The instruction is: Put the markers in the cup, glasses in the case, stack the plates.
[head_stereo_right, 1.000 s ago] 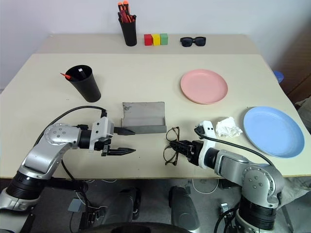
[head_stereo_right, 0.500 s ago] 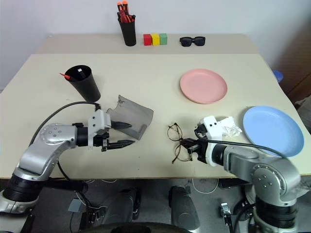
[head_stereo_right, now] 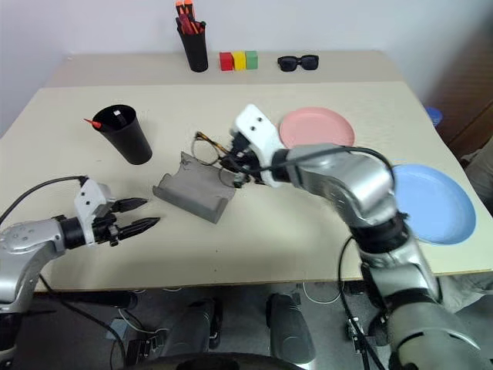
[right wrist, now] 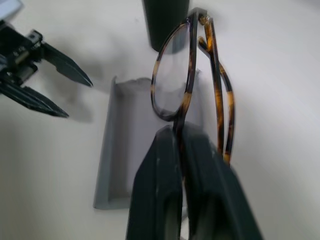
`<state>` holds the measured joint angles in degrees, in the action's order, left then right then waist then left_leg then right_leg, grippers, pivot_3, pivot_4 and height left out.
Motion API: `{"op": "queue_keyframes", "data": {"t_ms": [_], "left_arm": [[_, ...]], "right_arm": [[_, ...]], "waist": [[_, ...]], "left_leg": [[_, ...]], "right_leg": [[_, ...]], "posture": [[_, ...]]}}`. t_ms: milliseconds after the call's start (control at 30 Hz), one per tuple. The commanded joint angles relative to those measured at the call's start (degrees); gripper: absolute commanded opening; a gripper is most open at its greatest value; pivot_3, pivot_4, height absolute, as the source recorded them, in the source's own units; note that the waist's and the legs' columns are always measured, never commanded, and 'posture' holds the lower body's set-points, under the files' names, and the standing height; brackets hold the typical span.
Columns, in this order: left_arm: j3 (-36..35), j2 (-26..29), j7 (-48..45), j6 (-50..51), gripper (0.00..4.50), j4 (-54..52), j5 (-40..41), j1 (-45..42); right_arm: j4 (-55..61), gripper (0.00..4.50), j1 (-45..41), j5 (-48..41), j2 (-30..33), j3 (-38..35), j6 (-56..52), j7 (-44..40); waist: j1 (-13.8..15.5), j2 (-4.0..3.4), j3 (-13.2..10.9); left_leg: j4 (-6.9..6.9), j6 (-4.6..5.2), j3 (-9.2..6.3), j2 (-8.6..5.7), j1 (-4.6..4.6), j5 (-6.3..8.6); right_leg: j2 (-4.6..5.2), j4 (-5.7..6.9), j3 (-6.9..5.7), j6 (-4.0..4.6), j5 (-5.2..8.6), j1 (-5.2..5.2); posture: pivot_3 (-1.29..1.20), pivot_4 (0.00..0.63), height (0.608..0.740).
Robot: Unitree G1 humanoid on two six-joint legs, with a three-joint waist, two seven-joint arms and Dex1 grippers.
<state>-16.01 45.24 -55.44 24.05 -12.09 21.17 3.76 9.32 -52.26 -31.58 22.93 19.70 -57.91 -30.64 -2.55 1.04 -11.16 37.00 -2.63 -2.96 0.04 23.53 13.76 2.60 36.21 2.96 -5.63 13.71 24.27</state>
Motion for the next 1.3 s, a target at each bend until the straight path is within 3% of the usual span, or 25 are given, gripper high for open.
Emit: {"op": "queue_keyframes", "data": {"t_ms": [33, 167, 467, 567, 700, 900, 1033, 1100, 1300], "left_arm": [[-4.41, 1.26, -0.52, -1.26, 2.95, -1.84, 1.55, 2.34], [-5.64, 0.77, -0.25, -0.68, 2.95, -5.11, 3.02, 4.82], [-4.52, 0.19, 1.29, -0.56, 2.95, -7.7, 4.29, 6.02], [-3.87, -0.02, 1.46, -0.51, 2.95, -7.62, 4.51, 5.21], [-2.56, -0.25, 2.08, -0.28, 2.95, -7.04, 4.46, 2.69], [0.34, -2.0, 3.95, 1.83, 2.95, -5.04, 5.32, -4.91], [6.31, -4.92, 6.67, 5.24, 1.26, -2.57, 4.24, -15.37], [10.01, -6.72, 7.63, 5.74, 0.16, 0.28, 2.64, -21.7], [20.74, -14.27, 9.56, 2.51, 0.03, 19.9, -6.09, -44.08]], "right_arm": [[-6.47, 0.05, -3.26, 4.57, -3.76, 2.86, 5.34, -2.68], [-12.82, 0.05, -3.68, 8.81, -6.8, 5.87, 7.64, -4.91], [-11.82, 0.05, -0.51, 12.74, -7.39, 7.7, 4.79, -8.09], [-11.1, 1.02, -0.21, 12.62, -8.09, 6.91, 3.44, -8.16], [-8.69, 2.97, 0.49, 12.3, -8.81, 5.41, 2.76, -7.74], [-1.79, 2.97, 2.73, 11.57, -7.58, 1.61, 1.99, -6.96], [5.55, 3.03, 6.17, 10.54, -4.8, -2.06, 0.47, -6.24], [9.12, 3.03, 8.61, 10.32, -3.05, -3.21, -0.19, -5.78], [19.26, 3.03, 17.94, 11.04, 3.02, -5.76, 1.13, -4.47]], "waist": [[0.13, 0.01, 0.0], [0.3, 0.02, 0.01], [-0.02, 0.01, 0.0], [-0.03, 0.01, 0.0], [0.02, 0.01, 0.01], [0.2, 0.01, 0.01], [0.47, 0.03, 0.02], [0.63, 0.05, 0.03], [1.24, 0.07, 0.02]], "left_leg": [[-0.02, 0.0, -0.02, 0.03, 0.0, 0.0], [0.0, -0.01, -0.06, 0.02, 0.01, 0.0], [-0.08, -0.01, -0.1, 0.01, 0.0, 0.0], [-0.08, -0.01, -0.08, 0.0, 0.0, 0.0], [-0.07, -0.01, -0.05, -0.01, 0.0, 0.0], [-0.04, -0.01, -0.07, -0.06, 0.0, 0.0], [0.0, -0.01, -0.12, -0.1, 0.0, 0.0], [0.02, -0.01, -0.14, -0.15, 0.0, 0.0], [0.08, -0.01, -0.15, -0.2, 0.0, 0.0]], "right_leg": [[0.0, 0.0, -0.01, 0.0, 0.0, 0.0], [0.11, 0.0, -0.04, 0.03, 0.01, -0.02], [0.04, 0.05, -0.04, 0.05, -0.01, 0.06], [0.02, 0.05, -0.04, 0.06, -0.01, 0.06], [0.02, 0.05, -0.04, 0.04, -0.02, 0.06], [0.03, 0.07, -0.05, -0.09, -0.09, 0.04], [0.02, 0.09, -0.08, -0.15, -0.12, 0.01], [0.02, 0.1, -0.09, -0.17, -0.13, -0.03], [-0.04, 0.14, -0.1, -0.2, -0.14, -0.05]], "posture": [[0.0, 0.15, 0.74], [0.0, 0.15, 0.74], [0.0, 0.15, 0.74], [0.0, 0.15, 0.74], [0.0, 0.15, 0.74], [0.0, 0.15, 0.74], [0.0, 0.15, 0.74], [0.0, 0.15, 0.74], [0.0, 0.15, 0.74]]}}
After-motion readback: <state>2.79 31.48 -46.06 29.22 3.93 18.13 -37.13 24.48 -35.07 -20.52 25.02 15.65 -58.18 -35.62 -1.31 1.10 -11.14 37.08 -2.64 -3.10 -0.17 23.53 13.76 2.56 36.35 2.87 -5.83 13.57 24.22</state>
